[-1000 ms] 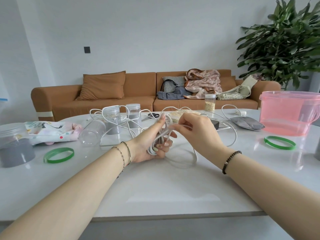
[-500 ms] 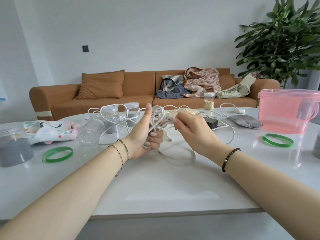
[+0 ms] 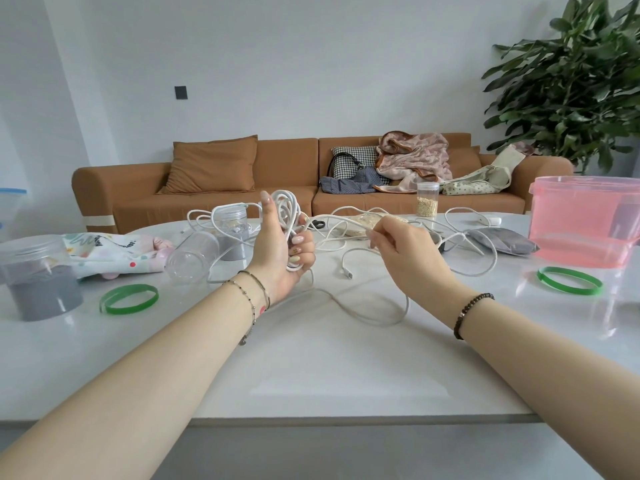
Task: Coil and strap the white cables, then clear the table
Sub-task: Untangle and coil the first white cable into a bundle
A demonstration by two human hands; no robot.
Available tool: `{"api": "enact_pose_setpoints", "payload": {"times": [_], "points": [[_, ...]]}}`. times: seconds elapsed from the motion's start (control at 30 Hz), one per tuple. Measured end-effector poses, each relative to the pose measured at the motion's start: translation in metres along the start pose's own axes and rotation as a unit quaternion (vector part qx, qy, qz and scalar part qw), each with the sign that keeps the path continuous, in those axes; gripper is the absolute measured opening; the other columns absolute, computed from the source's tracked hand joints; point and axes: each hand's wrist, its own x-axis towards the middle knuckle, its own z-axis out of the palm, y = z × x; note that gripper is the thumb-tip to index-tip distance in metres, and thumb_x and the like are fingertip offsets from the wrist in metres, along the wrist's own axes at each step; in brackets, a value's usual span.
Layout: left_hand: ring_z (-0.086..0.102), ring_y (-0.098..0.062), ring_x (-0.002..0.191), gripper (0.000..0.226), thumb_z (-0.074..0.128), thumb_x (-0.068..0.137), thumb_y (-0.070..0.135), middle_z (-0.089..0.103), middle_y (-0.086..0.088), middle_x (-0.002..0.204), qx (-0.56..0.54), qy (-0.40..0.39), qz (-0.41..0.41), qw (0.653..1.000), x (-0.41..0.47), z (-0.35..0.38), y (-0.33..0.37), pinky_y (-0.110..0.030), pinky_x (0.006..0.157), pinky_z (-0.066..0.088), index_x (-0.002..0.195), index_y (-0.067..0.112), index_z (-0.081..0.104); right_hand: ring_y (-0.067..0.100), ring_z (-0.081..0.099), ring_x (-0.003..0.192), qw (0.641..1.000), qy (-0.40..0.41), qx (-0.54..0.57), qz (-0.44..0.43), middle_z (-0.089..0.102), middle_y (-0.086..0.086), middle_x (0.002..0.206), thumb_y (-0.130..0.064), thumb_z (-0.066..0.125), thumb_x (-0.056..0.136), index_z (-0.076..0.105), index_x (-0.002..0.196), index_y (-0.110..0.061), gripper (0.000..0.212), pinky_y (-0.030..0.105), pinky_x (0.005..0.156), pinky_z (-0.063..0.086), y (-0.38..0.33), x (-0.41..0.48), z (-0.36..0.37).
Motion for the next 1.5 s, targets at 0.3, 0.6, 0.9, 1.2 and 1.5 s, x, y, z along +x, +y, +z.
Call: {"api": "enact_pose_setpoints", "payload": {"times": [0.3,0.6,0.9,1.2,1.5], "points": [[0.022,-0.005,0.037,0.064,0.035,0.088,0.079,0.029,0.004,0.051,0.101,-0.021,-0.057,0.993,-0.003,0.003,-0.001,-0.015,0.032,0.019,0.08,0.017,0.046,-0.006,0.05,0.067,0.992,-0.014,0.074,-0.106,0.052,-0.015,0.073,0.0,0.059,0.095,0.067,0.087,-0.005,0.012,0.007,0.064,0.034,-0.007,-0.003,-0.001],[0.024,-0.01,0.039,0.072,0.029,0.089,0.079,0.033,0.001,0.049,0.313,-0.112,-0.1,0.938,-0.012,0.007,-0.017,-0.016,0.039,0.022,0.087,0.011,0.053,0.004,0.052,0.073,0.985,0.002,0.076,-0.153,0.051,-0.016,0.074,-0.009,0.058,0.097,0.067,0.091,-0.009,0.011,0.018,0.067,0.037,-0.009,-0.004,-0.007],[0.023,-0.012,0.045,0.07,0.046,0.081,0.083,0.033,-0.001,0.056,0.432,-0.15,0.0,0.889,-0.012,0.004,-0.02,-0.019,0.044,0.019,0.081,0.014,0.05,0.013,0.04,0.054,0.999,0.039,0.013,-0.029,0.05,-0.019,0.057,-0.036,0.057,0.097,0.061,0.075,-0.024,0.026,0.032,0.052,0.032,-0.013,-0.006,-0.01],[0.048,-0.016,0.042,0.032,0.057,0.101,0.032,0.054,-0.002,0.051,0.508,-0.14,0.075,0.847,-0.007,0.0,-0.024,-0.022,0.044,0.04,0.079,0.01,0.064,0.014,0.043,0.055,0.999,0.027,0.005,-0.017,0.047,-0.009,0.05,-0.036,0.059,0.096,0.066,0.077,-0.023,0.025,0.032,0.053,0.034,-0.014,-0.005,-0.01],[0.041,-0.012,0.043,0.03,0.043,0.107,0.021,0.042,0.004,0.05,0.316,-0.101,0.105,0.938,0.0,0.005,-0.02,-0.021,0.044,0.034,0.079,0.01,0.048,0.017,0.048,0.058,0.998,-0.019,0.054,-0.027,0.058,0.002,0.061,-0.028,0.052,0.101,0.062,0.078,-0.017,0.027,0.035,0.059,0.04,-0.015,-0.004,-0.007]]}}
